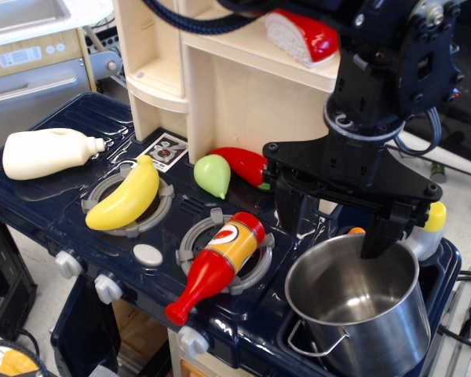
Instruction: Put banana in pot or pan
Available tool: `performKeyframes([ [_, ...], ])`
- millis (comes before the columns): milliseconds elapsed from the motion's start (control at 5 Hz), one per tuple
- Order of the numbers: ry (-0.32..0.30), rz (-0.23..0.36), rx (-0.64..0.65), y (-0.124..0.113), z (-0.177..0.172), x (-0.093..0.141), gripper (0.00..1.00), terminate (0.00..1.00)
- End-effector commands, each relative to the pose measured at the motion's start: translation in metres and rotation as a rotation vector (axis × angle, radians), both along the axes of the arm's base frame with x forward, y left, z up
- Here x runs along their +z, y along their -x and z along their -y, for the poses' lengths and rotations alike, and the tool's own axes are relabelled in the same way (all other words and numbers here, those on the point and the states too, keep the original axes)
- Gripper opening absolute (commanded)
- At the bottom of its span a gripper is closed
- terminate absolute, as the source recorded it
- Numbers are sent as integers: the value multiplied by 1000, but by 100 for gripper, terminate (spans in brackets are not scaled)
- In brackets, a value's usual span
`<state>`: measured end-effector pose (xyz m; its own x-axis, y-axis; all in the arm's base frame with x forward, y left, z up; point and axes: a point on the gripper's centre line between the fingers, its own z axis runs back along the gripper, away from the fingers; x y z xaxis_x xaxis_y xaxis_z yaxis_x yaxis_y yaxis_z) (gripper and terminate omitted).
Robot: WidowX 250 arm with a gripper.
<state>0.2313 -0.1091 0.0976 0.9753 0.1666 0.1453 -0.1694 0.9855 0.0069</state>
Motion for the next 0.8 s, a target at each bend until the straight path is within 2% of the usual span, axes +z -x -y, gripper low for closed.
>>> performKeyframes([
  [0,0,0,0,0,0,0,100,0],
  [200,33,-4,-26,10,-50,26,100,0],
  [400,-217,3,48,14,-91,32,100,0],
  [600,-127,-57,115,5,-141,35,100,0],
])
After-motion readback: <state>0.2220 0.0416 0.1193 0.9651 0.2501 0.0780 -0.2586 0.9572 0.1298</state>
